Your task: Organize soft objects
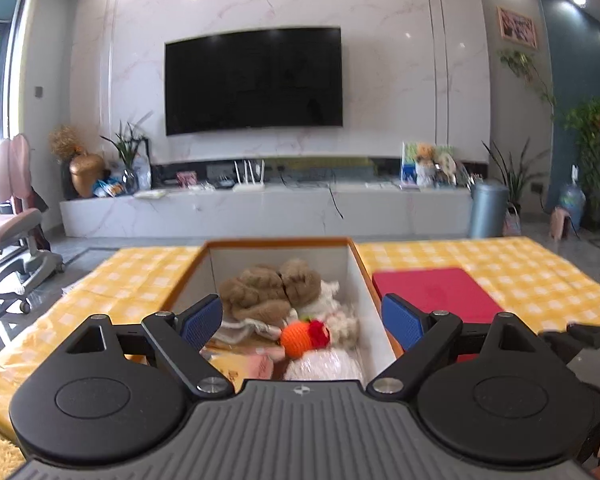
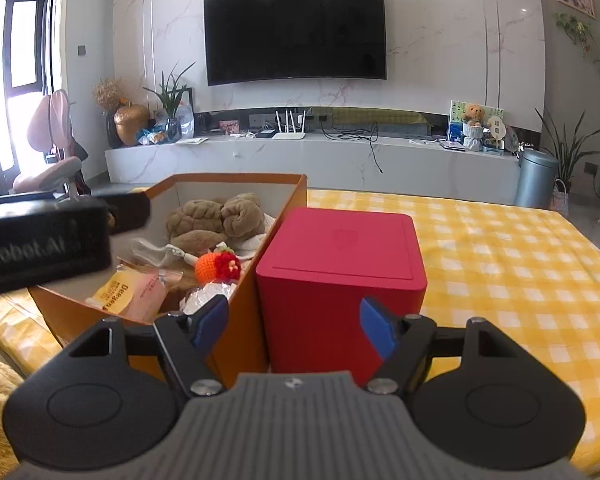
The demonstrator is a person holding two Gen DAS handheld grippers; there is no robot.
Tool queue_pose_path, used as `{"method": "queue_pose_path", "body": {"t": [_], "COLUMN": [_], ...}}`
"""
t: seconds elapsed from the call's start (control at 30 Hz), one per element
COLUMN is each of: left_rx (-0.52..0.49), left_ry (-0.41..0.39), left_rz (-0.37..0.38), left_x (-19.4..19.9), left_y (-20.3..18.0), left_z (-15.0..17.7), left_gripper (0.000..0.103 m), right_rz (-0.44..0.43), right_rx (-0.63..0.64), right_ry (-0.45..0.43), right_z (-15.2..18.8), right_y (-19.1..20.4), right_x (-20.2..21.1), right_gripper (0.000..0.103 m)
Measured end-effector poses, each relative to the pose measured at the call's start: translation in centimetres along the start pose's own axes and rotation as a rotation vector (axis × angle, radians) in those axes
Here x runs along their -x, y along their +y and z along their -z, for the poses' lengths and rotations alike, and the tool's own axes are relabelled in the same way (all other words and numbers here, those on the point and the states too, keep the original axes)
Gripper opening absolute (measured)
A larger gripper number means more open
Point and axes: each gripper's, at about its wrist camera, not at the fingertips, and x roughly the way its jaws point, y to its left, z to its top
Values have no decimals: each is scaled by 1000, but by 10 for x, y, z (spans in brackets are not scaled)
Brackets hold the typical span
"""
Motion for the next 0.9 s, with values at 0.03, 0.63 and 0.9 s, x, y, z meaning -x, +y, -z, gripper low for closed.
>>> {"method": "queue_pose_path", "body": {"t": [0.03,0.63,0.9], "left_rx": [5,-25,-17], "left_ry": [7,78,63], "left_rz": [-1,29,26], "left_x": [-1,-5,0], "left_y": [0,-9,-11], "left_z": [1,10,9], "left_gripper": [103,103,103], "right_rz": [6,38,29], "right_rx": [6,10,1], "right_ry": [-4,-12,-38], "right_z": [0,4,4], "right_y": [1,0,0], "right_x": [0,-3,2], "right_gripper": [72,72,72]}}
